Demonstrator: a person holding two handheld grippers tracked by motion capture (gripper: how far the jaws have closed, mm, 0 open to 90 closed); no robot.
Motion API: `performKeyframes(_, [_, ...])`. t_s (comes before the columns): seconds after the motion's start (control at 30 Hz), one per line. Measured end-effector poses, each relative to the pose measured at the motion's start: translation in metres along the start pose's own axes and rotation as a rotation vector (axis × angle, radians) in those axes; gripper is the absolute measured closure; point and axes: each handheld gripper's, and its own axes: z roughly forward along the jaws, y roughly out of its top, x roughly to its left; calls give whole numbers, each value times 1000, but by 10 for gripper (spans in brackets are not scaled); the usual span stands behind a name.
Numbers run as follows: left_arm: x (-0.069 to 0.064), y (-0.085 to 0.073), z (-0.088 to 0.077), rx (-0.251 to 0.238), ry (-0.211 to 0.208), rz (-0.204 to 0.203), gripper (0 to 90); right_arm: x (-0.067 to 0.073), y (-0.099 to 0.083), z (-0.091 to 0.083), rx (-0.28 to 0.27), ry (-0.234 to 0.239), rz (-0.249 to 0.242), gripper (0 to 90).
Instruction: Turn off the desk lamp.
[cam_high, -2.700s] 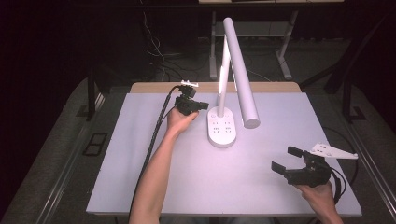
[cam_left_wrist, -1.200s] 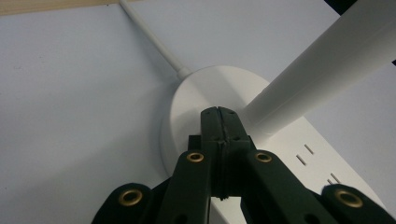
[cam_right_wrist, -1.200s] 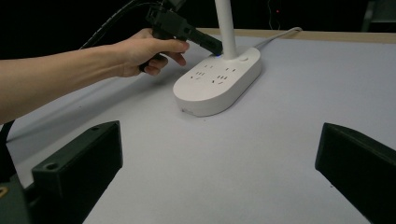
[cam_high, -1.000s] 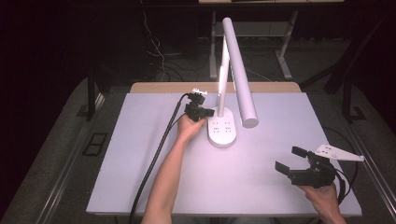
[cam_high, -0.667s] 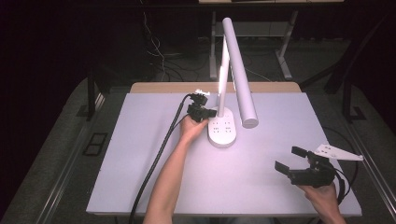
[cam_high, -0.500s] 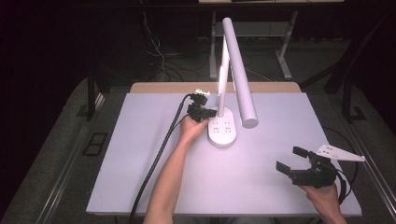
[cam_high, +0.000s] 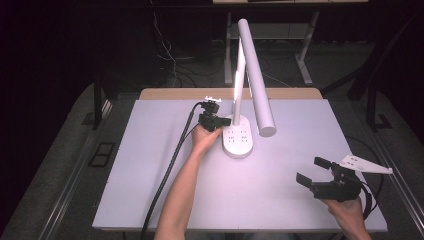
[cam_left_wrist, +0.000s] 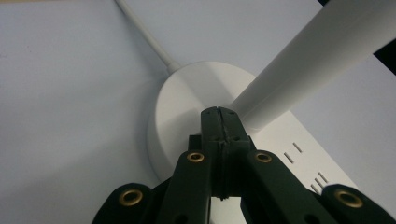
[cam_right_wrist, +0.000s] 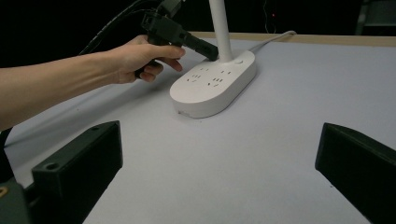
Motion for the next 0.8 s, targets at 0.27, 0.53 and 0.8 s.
performKeyframes(0.27, [-3,5,-1,-2,19,-15,900,-1,0,-3,-11,-1,13,5])
performKeyframes(0.53, [8,3,-25,-24,44,25,900,-3,1,-2,-16,0,21,5])
performKeyframes(0.8, [8,-3,-46,-84,-37,47,692,-1,1,2,-7,11,7,5])
